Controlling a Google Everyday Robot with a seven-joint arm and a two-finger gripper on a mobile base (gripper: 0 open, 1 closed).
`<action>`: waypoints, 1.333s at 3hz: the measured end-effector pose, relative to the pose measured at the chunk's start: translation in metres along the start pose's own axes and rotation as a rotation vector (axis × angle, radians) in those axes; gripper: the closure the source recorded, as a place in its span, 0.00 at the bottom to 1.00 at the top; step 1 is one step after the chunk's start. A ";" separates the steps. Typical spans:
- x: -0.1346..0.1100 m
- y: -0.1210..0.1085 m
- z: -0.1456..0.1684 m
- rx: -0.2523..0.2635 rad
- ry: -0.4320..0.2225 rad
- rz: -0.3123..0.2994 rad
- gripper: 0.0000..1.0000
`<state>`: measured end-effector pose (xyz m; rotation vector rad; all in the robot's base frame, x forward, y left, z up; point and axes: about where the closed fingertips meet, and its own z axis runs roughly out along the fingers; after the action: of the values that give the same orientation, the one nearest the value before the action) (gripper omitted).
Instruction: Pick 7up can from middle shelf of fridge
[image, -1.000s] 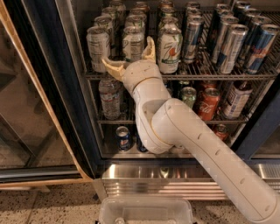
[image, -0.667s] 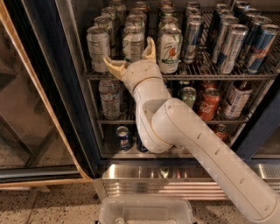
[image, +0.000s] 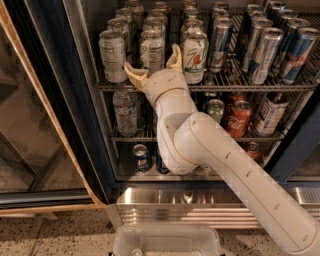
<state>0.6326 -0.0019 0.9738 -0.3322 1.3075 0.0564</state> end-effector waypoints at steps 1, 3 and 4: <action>0.002 -0.004 0.001 0.011 0.009 -0.009 0.28; -0.003 -0.001 0.021 -0.014 0.024 -0.046 0.29; -0.002 0.000 0.022 -0.016 0.026 -0.045 0.30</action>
Offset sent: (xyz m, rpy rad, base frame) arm 0.0146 -0.0027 0.0042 -0.0451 0.0108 -0.0246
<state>0.6522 0.0046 0.9808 -0.3768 1.3251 0.0245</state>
